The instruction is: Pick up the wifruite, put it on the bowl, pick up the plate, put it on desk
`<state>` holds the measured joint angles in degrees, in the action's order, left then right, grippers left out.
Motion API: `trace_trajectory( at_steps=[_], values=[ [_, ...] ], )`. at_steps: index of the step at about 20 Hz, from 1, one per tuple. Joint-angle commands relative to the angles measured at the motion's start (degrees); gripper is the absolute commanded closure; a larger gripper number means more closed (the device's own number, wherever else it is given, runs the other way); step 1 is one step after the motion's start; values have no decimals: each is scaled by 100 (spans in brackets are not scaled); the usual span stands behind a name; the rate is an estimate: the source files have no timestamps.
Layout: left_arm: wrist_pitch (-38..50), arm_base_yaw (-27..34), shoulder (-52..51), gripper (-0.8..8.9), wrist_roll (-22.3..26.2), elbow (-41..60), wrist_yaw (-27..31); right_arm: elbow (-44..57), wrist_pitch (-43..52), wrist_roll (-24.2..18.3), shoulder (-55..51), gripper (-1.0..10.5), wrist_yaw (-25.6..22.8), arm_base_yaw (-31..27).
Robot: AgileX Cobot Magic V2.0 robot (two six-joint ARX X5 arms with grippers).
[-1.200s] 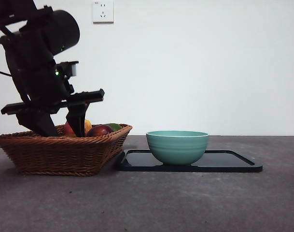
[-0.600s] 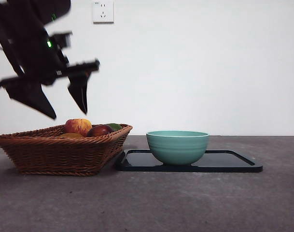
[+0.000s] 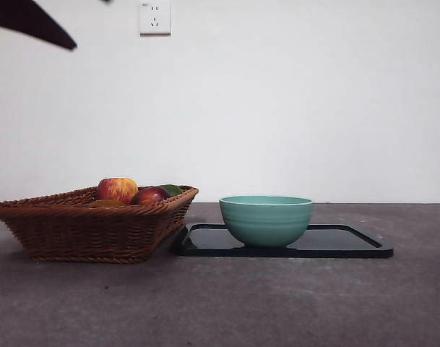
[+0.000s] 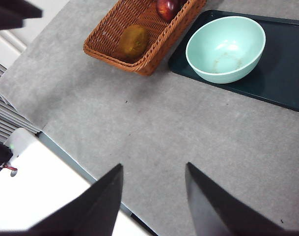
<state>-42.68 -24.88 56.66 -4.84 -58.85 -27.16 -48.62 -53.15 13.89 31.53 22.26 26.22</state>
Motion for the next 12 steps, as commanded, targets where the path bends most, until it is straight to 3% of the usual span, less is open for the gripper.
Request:
trace_trajectory(
  at_steps=[1, 4, 12],
  values=[
    [-297, -26, -188, 470, 459, -55, -404, -111, 39, -37, 15, 744, -22, 26],
    [-695, -26, -372, 470, 750, -55, -459, -111, 35, -33, 15, 744, -22, 26],
    [-748, -26, -393, 470, 767, -55, -459, -111, 35, 55, 15, 744, -22, 26]
  ],
)
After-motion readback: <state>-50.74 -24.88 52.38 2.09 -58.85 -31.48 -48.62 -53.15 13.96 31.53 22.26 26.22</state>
